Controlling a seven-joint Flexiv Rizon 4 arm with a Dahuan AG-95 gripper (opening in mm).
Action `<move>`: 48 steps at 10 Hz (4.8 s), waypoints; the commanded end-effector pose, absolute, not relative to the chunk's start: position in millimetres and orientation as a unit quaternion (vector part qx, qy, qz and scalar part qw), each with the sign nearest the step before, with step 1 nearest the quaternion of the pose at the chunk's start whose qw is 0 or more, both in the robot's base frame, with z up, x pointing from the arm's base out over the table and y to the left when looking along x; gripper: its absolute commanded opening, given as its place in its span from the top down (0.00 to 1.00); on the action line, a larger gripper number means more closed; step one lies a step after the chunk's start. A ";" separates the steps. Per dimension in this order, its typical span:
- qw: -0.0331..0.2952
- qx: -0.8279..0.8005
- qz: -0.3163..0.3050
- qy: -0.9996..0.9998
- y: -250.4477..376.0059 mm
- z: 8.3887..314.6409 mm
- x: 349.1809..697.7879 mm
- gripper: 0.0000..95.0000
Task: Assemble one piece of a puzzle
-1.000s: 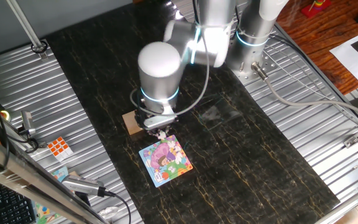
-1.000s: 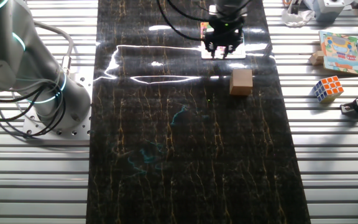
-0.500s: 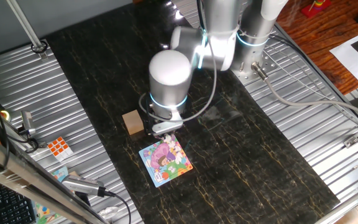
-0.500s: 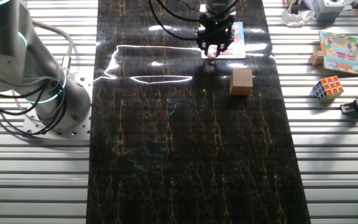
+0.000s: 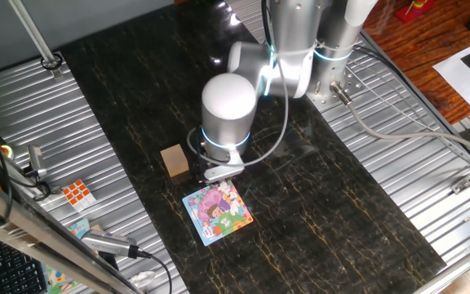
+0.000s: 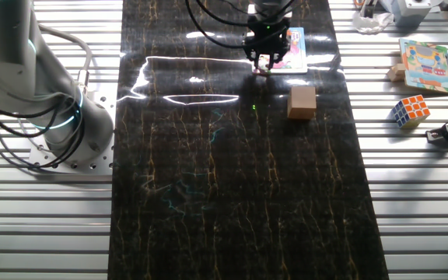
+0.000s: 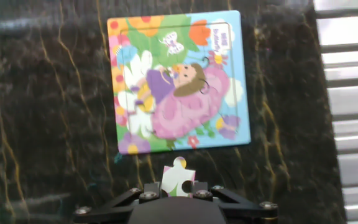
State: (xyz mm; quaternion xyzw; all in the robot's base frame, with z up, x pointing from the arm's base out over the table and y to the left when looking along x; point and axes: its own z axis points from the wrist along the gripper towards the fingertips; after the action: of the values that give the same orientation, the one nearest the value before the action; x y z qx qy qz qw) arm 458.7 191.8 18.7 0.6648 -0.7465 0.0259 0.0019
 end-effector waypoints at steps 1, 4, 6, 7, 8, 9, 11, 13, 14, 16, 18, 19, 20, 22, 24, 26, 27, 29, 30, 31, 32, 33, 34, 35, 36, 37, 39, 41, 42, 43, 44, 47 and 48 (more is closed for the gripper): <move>0.000 0.671 0.027 -0.741 192.9 16.1 458.3 1.00; -0.002 0.680 0.026 -0.733 193.7 15.2 456.6 1.00; -0.002 0.684 0.025 -0.729 194.2 14.9 455.2 1.00; -0.002 0.685 0.025 -0.728 194.4 14.6 454.5 1.00; -0.001 0.686 0.025 -0.727 195.0 14.4 454.1 1.00; -0.001 0.685 0.025 -0.728 195.7 14.0 454.0 1.00; -0.001 0.683 0.026 -0.730 197.4 13.4 454.1 1.00; -0.001 0.683 0.027 -0.730 197.4 13.4 454.1 1.00; -0.001 0.683 0.027 -0.730 197.4 13.4 454.1 1.00; -0.001 0.682 0.029 -0.730 197.4 13.4 454.1 1.00; -0.003 0.680 0.029 -0.733 197.4 13.4 454.1 1.00; -0.003 0.680 0.030 -0.733 197.4 13.4 454.1 1.00; -0.004 0.680 0.029 -0.733 197.4 13.4 454.1 1.00; -0.007 0.682 0.029 -0.731 197.6 13.4 454.1 1.00; -0.010 0.686 0.030 -0.727 198.0 13.2 454.1 1.00; -0.013 0.686 0.030 -0.727 200.7 12.0 454.4 1.00; -0.013 0.686 0.031 -0.726 201.6 11.5 454.5 1.00; -0.012 0.687 0.033 -0.725 201.8 11.7 454.4 1.00; -0.012 0.688 0.034 -0.725 201.9 12.1 454.3 1.00; -0.012 0.689 0.036 -0.724 201.9 12.2 454.2 1.00; -0.013 0.689 0.037 -0.723 201.9 12.2 454.2 1.00; -0.013 0.689 0.037 -0.723 201.9 12.2 454.2 1.00; -0.014 0.689 0.037 -0.723 201.9 12.2 454.2 1.00; -0.014 0.690 0.037 -0.723 201.9 12.2 454.2 1.00; -0.014 0.690 0.037 -0.723 201.9 12.2 454.2 1.00; -0.014 0.690 0.037 -0.723 201.9 12.2 454.2 1.00; -0.016 0.691 0.037 -0.721 201.9 12.2 454.2 1.00; -0.016 0.692 0.038 -0.721 201.7 12.3 454.2 0.80; -0.016 0.692 0.038 -0.720 201.6 12.4 454.2 0.80; -0.017 0.693 0.039 -0.720 201.6 12.4 454.2 0.80; -0.018 0.693 0.039 -0.720 201.6 12.4 454.2 0.80; -0.018 0.697 0.040 -0.716 201.2 12.5 454.2 0.80; -0.018 0.698 0.040 -0.715 201.2 12.6 454.2 0.60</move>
State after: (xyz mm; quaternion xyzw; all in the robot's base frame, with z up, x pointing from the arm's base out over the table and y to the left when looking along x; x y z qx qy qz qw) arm 453.6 201.3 13.3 0.6979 -0.7149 0.0395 -0.0174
